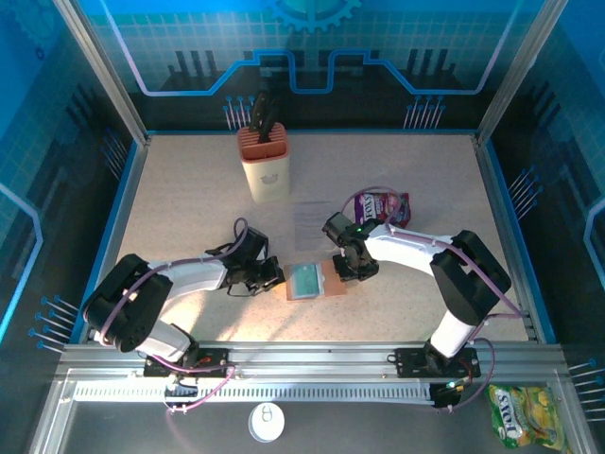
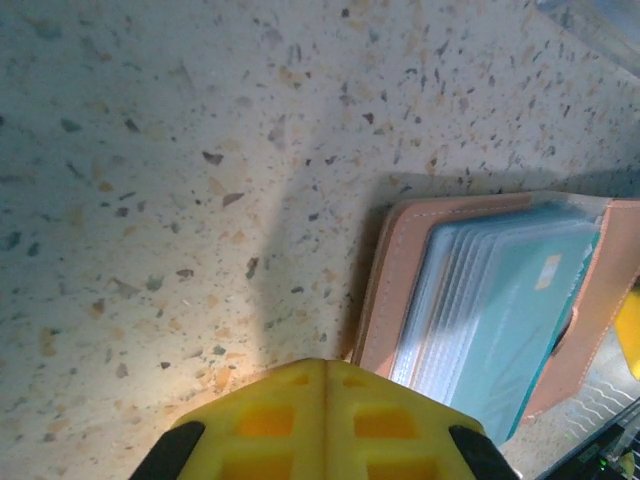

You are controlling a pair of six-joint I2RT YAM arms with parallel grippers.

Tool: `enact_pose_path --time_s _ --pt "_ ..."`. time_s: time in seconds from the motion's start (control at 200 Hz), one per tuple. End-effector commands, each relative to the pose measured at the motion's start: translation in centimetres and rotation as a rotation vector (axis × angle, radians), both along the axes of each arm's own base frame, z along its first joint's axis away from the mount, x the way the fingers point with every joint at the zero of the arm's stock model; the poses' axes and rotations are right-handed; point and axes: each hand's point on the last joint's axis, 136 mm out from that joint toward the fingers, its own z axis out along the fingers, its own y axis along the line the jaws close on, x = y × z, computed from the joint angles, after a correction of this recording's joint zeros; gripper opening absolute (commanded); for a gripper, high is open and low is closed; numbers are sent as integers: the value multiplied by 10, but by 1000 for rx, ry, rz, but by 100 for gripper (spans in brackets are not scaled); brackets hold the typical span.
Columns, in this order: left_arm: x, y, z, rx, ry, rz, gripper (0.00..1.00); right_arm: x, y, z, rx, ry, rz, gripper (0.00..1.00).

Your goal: Take the credit cards out of the card holder

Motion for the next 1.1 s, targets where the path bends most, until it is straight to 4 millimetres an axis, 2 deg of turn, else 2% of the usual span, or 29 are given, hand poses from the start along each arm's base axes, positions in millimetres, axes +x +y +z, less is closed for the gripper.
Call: enact_pose_path --time_s 0.0,0.25,0.42,0.55,0.805,0.996,1.096 --pt "-4 0 11 -17 -25 -1 0 -2 -8 5 -60 -15 8 31" --pt "-3 5 43 -43 -124 9 0 -13 -6 26 -64 -62 17 36" --pt "-9 11 51 -49 -157 15 0 -15 -9 39 -83 -95 22 40" --pt "-10 12 48 -51 -156 17 0 -9 -9 45 -95 -129 29 44" --pt "0 -13 54 -95 -148 -41 0 6 -10 41 -139 -140 25 47" --pt "7 -23 47 -79 -125 -57 0 11 -4 34 -132 -119 24 50" --pt "10 -26 45 -83 -101 -47 0 10 -1 23 -124 -76 21 44"
